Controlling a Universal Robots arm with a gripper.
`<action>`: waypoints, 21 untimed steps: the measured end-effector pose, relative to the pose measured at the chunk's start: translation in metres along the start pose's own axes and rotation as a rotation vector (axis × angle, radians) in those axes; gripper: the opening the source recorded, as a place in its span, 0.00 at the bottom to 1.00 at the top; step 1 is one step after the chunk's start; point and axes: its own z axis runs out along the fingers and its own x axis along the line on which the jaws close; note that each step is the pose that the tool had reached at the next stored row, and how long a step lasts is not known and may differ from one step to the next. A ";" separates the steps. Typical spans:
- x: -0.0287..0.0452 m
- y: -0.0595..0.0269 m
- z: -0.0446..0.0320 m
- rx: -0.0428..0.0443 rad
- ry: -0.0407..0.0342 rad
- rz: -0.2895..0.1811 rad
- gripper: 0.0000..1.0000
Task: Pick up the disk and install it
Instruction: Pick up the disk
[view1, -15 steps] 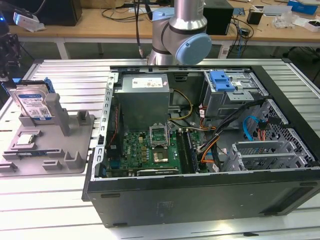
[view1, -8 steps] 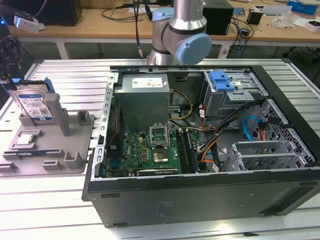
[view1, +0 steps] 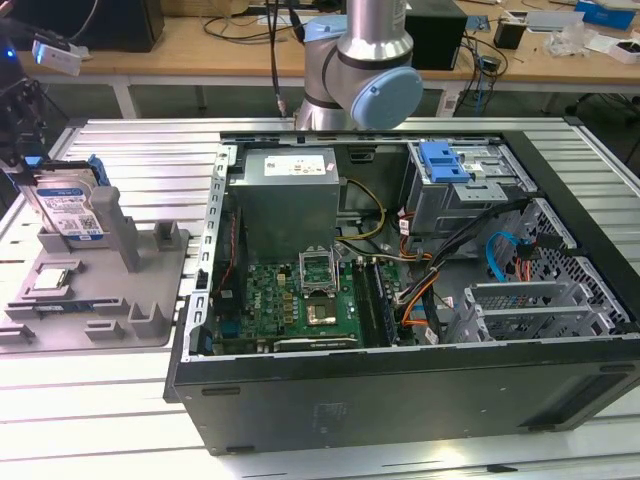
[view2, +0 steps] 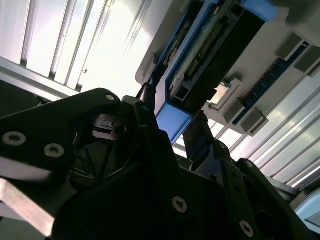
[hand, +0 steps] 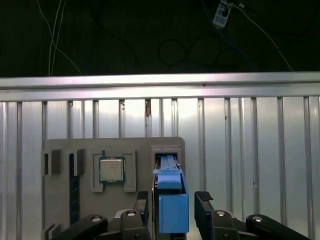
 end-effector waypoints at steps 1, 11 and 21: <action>-0.0005 -0.0001 0.0019 0.0001 0.0000 0.000 0.49; -0.0008 0.0012 0.0105 -0.0001 0.0001 0.000 0.41; 0.0006 0.0013 0.0128 -0.0009 0.0015 0.000 0.41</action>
